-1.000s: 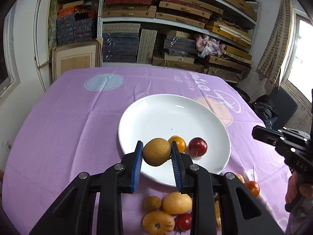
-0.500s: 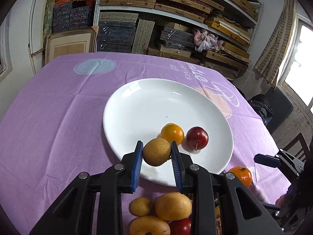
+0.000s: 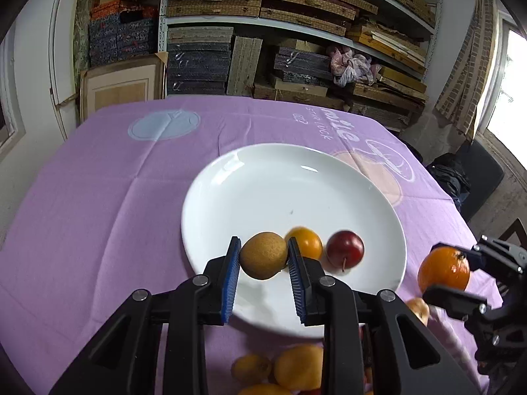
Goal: Organize fruits
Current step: 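Place the tangerine and small yellow fruit on the white plate, open both tools, then grasp a large orange with the right tool while the left tool grasps the pepino melon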
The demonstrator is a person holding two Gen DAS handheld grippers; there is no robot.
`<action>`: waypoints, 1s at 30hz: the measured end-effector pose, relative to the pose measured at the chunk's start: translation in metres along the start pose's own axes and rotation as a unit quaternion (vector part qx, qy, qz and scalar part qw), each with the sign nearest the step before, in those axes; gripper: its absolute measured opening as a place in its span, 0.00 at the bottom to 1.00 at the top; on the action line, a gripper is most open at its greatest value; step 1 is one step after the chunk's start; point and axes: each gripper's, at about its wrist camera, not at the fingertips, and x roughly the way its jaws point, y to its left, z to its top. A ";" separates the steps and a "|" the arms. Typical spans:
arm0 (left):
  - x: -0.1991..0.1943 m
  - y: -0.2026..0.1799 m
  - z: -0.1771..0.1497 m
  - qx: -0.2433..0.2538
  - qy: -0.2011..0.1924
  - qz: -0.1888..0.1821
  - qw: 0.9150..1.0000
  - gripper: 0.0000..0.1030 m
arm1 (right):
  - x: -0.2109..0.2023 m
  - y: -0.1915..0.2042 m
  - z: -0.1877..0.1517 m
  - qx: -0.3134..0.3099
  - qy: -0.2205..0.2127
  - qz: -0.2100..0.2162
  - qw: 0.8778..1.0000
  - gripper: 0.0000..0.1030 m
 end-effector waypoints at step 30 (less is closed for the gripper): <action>-0.069 0.034 -0.024 -0.056 -0.024 0.041 0.997 0.94 | -0.092 0.016 -0.009 -0.029 -0.133 -0.016 0.991 0.96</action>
